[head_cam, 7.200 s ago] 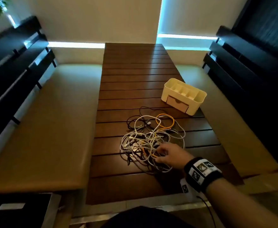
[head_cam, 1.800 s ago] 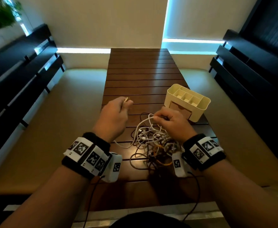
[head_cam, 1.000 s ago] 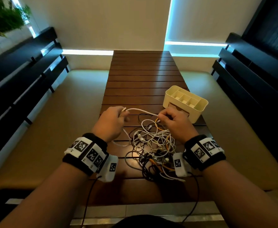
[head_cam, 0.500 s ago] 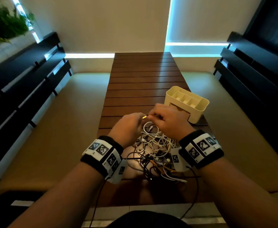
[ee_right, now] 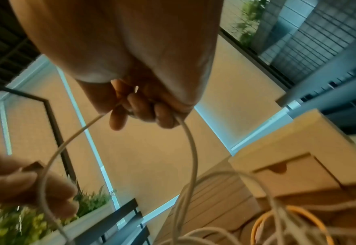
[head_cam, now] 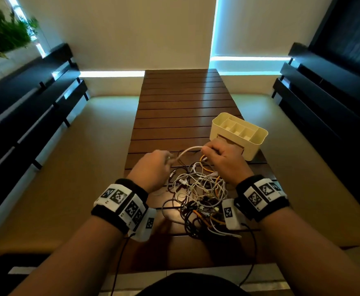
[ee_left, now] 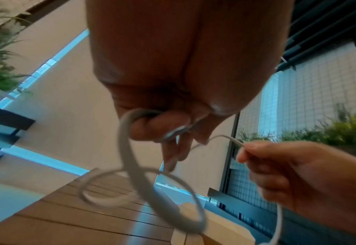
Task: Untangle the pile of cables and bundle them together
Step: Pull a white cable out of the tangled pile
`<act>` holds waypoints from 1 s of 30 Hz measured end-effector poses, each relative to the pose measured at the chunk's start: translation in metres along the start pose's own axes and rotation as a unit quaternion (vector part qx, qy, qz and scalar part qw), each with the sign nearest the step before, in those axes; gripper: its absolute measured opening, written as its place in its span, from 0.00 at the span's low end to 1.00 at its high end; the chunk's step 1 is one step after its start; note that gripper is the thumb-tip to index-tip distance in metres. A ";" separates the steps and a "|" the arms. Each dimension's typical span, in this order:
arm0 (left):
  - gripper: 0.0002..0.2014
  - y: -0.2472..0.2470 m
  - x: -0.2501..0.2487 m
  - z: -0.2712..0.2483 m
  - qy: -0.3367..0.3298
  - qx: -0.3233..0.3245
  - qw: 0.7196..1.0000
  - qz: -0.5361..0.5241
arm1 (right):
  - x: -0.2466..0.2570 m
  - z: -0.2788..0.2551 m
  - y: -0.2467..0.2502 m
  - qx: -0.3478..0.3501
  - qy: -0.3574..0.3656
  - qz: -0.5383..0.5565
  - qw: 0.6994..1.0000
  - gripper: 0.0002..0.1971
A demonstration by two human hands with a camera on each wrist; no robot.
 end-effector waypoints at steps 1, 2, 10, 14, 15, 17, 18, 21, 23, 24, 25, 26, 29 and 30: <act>0.13 0.002 -0.003 -0.001 -0.003 -0.024 1.000 0.010 | 0.003 0.000 -0.001 0.011 0.025 -0.040 0.999 0.08; 0.13 0.007 -0.010 -0.003 -0.017 -0.065 0.998 0.006 | 0.006 0.000 -0.004 0.024 0.048 -0.077 0.996 0.08; 0.17 0.007 -0.034 0.004 -0.083 -0.007 0.989 -0.124 | 0.037 0.002 -0.004 0.013 0.140 -0.075 0.987 0.05; 0.15 0.031 -0.038 0.005 -0.113 -0.085 0.977 -0.158 | 0.032 -0.002 0.000 -0.004 0.103 -0.018 0.995 0.08; 0.15 0.037 -0.037 0.006 -0.111 -0.109 0.971 -0.180 | 0.027 -0.003 0.000 -0.005 0.081 0.001 0.997 0.08; 0.15 0.051 -0.031 0.007 -0.097 -0.152 0.955 -0.234 | 0.015 -0.004 -0.001 0.001 0.037 0.036 0.999 0.10; 0.15 0.056 -0.027 0.008 -0.089 -0.165 0.947 -0.261 | 0.009 -0.005 -0.001 0.007 0.018 0.052 0.998 0.11; 0.15 0.055 -0.015 0.008 -0.058 -0.141 0.957 -0.246 | 0.000 -0.005 0.000 -0.001 -0.021 0.098 0.995 0.11; 0.14 0.037 -0.006 0.009 -0.011 -0.045 0.989 -0.142 | 0.002 -0.003 0.005 -0.031 -0.037 0.122 0.991 0.10; 0.13 0.026 0.000 0.008 0.011 0.012 0.998 -0.067 | 0.004 -0.001 0.009 -0.046 -0.035 0.114 0.992 0.10; 0.12 0.018 0.005 0.006 0.030 0.051 0.998 -0.003 | 0.006 0.001 0.012 -0.051 -0.023 0.088 0.995 0.09; 0.11 0.015 0.007 0.004 0.047 0.060 0.996 0.038 | 0.009 0.003 0.013 -0.043 -0.004 0.050 0.998 0.08; 0.12 0.034 -0.001 0.002 0.051 -0.059 0.995 0.070 | 0.018 0.009 0.003 0.043 0.046 -0.083 0.995 0.06; 0.12 0.043 -0.008 0.000 0.036 -0.113 0.990 0.071 | 0.020 0.009 -0.003 0.069 0.057 -0.114 0.989 0.07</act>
Point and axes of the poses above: each hand's wrist, its own z-axis towards the middle knuckle, its own y-axis out of the back of the hand, x = y × z, the point moved 5 cm from there along z, towards the middle knuckle, and after that the axes turned 3 degrees about z, right-handed, at the moved point
